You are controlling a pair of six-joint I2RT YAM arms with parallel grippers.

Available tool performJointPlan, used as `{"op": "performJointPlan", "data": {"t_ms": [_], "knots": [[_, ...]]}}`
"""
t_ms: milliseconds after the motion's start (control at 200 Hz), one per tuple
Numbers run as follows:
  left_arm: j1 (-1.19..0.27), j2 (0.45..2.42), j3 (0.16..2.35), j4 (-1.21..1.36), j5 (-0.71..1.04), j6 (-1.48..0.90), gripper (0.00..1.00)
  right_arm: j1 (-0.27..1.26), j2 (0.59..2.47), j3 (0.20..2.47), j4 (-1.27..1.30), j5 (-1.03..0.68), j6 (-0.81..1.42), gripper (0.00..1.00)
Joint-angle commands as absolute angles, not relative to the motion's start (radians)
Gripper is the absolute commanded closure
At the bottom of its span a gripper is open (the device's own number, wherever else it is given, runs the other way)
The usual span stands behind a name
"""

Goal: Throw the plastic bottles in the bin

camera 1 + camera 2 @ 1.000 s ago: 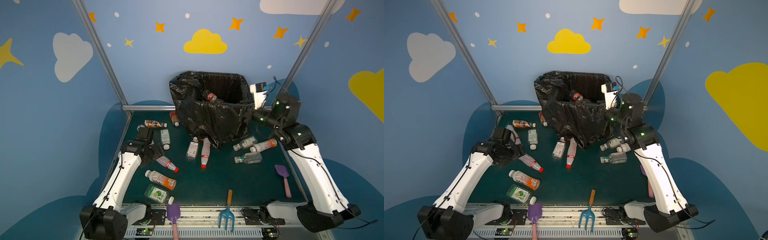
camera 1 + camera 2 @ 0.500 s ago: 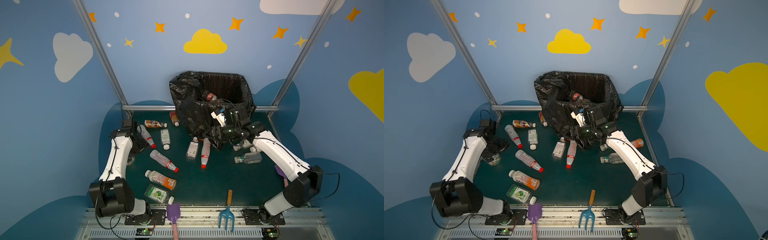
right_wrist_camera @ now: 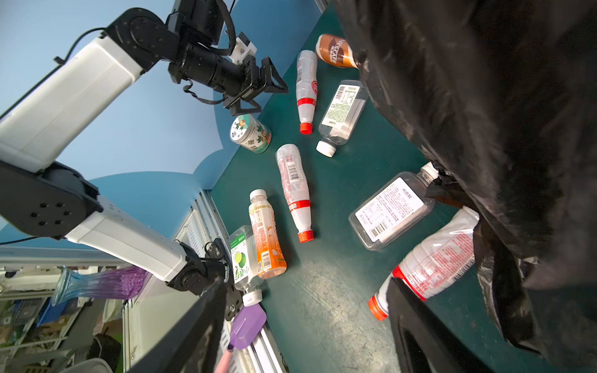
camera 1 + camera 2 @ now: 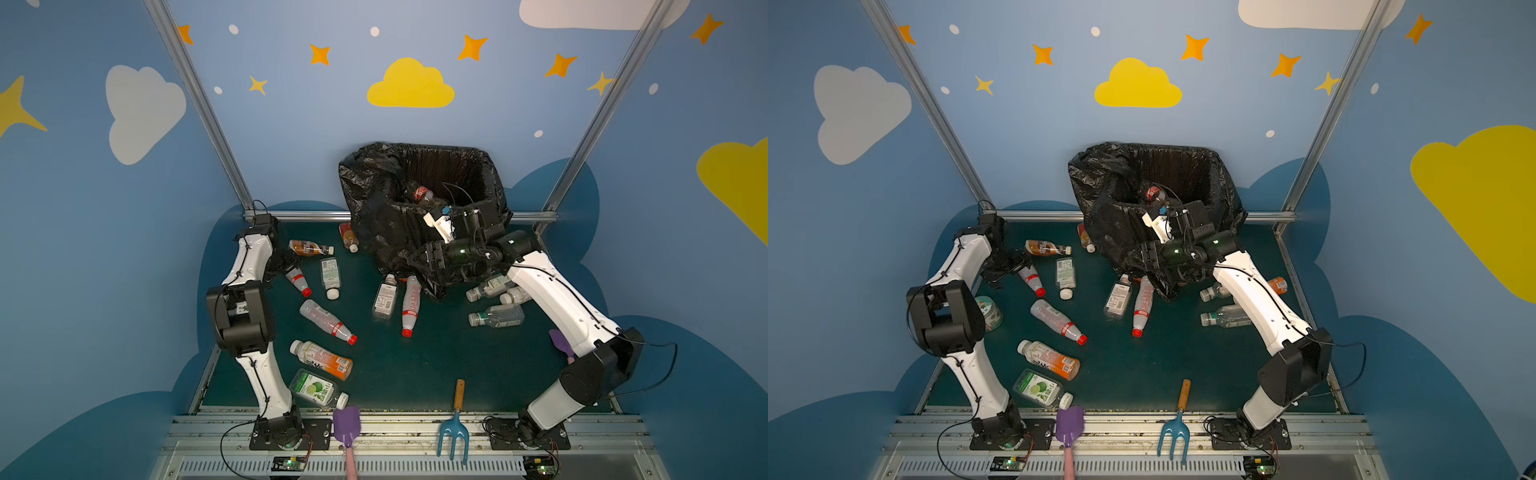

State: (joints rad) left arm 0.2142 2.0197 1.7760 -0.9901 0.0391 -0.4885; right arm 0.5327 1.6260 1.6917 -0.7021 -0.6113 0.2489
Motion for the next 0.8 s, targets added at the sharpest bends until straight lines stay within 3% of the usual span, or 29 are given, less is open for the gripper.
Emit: {"op": "performJointPlan", "data": {"t_ms": [0, 686, 796], "knots": [[0.219, 2.088, 1.862, -0.982, 0.084, -0.508, 0.05, 0.528, 1.653, 1.732, -0.691, -0.572, 0.284, 0.24], [0.221, 2.343, 2.05, -0.955, 0.133, -0.534, 0.15, 0.483, 1.69, 1.739, -0.664, -0.497, 0.298, 0.24], [0.221, 2.354, 2.053, -0.953, 0.128, -0.528, 0.26, 0.472, 1.69, 1.733, -0.664, -0.502, 0.302, 0.24]]}}
